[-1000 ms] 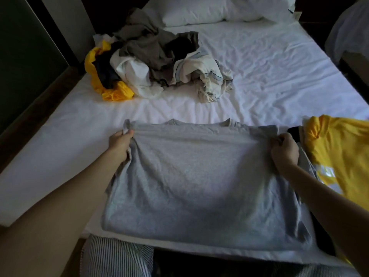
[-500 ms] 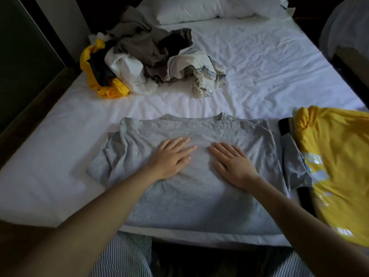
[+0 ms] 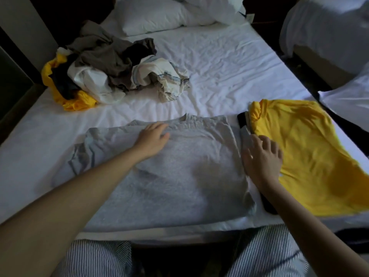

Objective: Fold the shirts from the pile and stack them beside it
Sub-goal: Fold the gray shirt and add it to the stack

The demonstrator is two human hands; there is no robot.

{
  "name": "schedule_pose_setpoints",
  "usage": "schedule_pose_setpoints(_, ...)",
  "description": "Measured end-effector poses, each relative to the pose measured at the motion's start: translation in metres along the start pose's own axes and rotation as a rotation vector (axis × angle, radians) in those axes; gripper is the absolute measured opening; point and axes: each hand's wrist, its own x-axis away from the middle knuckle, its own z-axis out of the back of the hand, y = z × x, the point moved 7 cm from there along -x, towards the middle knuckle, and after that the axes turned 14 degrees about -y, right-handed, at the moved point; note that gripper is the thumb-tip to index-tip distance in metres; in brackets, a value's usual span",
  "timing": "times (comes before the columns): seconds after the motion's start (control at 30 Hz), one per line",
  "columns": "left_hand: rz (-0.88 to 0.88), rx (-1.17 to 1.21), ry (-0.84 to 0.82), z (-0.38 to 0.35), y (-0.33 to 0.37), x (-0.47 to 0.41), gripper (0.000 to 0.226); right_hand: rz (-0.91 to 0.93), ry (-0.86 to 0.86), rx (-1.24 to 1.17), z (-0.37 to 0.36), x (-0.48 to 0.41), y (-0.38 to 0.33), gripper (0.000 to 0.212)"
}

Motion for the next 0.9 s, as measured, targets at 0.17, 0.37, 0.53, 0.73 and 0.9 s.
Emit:
schedule_pose_setpoints(0.17,-0.248,0.245,-0.083,-0.032,0.133,-0.031,0.026,-0.252,-0.351,-0.202,-0.022,0.012,0.04,0.034)
schedule_pose_setpoints(0.37,0.021,0.654,-0.28,-0.086,0.21,-0.068,0.017,-0.239,-0.32,-0.52,-0.022,0.018,0.055,0.011)
schedule_pose_setpoints(0.53,0.233,0.691,-0.289,-0.111,0.223,-0.071,0.021,-0.093,-0.256,-0.7,-0.017,0.022,0.05,0.037)
schedule_pose_setpoints(0.73,0.256,0.729,-0.177,-0.097,0.207,-0.071,0.03,0.019,-0.204,-0.743,-0.006,0.025,0.045,0.039)
schedule_pose_setpoints(0.9,0.304,1.124,-0.189,-0.072,0.196,-0.063,0.022,-0.026,-0.123,-0.8,0.01,0.029,0.036,0.029)
